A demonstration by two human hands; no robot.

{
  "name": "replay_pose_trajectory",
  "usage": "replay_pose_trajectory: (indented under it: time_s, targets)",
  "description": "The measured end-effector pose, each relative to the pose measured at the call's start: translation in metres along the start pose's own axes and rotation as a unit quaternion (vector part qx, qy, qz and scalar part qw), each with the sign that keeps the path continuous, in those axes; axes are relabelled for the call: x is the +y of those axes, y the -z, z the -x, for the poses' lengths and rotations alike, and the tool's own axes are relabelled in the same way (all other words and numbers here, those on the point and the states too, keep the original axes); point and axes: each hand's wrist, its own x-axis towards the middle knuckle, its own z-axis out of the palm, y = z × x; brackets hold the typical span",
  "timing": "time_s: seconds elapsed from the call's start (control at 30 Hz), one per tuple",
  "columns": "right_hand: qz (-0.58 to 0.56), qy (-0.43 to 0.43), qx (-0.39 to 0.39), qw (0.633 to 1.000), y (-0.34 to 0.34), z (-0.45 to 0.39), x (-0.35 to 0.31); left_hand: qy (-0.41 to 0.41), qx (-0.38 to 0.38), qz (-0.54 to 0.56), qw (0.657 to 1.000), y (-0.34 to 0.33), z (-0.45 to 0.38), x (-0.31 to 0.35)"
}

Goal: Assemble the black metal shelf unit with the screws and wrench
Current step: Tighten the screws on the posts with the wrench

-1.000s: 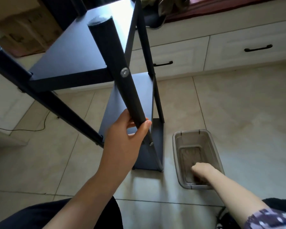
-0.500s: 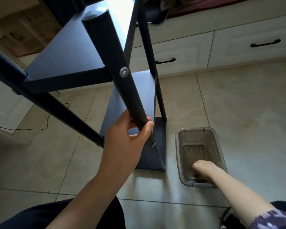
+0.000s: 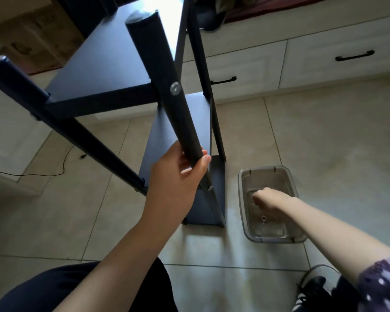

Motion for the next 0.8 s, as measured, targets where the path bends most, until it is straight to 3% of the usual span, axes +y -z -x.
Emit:
replay_pose_trajectory:
  time_s: [0.23, 0.33, 0.47, 0.6, 0.8]
  targets:
    - [0.111, 0.080, 0.016, 0.990, 0.076, 0.046, -0.046, 0.043, -0.048, 0.029, 0.997, 0.004, -0.004, -0.007]
    - [0.113, 0.119, 0.065, 0.984, 0.113, 0.085, -0.068, 0.065, -0.086, 0.031, 0.994, 0.005, -0.006, -0.010]
    - [0.009, 0.144, 0.164, 0.976, 0.151, 0.137, -0.090, 0.061, -0.077, 0.045, 0.994, 0.003, -0.007, -0.013]
    - [-0.126, 0.105, 0.216, 0.963, 0.172, 0.180, -0.107, 0.044, -0.089, 0.045, 0.994, -0.004, -0.004, -0.015]
    - [-0.388, 0.106, 0.250, 0.881, 0.192, 0.218, -0.135, 0.005, -0.076, 0.046, 0.996, -0.002, 0.003, -0.018]
